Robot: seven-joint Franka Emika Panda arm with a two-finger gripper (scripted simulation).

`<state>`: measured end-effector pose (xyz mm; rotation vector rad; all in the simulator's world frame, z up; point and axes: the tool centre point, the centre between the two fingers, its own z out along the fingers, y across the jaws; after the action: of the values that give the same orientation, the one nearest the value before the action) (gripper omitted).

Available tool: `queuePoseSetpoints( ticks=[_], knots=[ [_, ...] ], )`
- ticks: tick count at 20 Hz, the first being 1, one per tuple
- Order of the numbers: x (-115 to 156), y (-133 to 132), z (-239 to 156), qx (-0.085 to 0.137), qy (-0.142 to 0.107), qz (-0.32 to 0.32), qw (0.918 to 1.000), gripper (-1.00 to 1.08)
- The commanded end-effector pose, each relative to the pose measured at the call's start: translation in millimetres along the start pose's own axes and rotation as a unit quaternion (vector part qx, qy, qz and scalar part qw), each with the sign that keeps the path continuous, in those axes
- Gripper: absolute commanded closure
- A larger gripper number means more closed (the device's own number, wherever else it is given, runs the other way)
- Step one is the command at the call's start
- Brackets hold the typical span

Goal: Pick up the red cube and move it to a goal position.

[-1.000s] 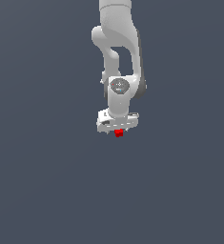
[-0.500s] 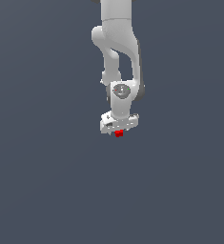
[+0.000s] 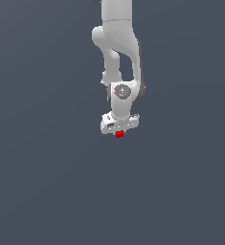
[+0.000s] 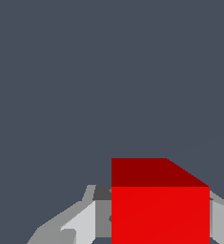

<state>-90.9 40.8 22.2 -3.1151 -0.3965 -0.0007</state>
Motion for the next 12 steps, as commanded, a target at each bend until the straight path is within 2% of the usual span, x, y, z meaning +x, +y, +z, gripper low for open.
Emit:
queuePoseSetpoints(
  ticks=[1,12],
  knots=[
    [0.0,-0.3,0.4,0.000,0.000,0.000,1.0000,1.08],
    [3.4,4.1,-22.9,0.000,0.000,0.000,1.0000,1.08]
  ],
)
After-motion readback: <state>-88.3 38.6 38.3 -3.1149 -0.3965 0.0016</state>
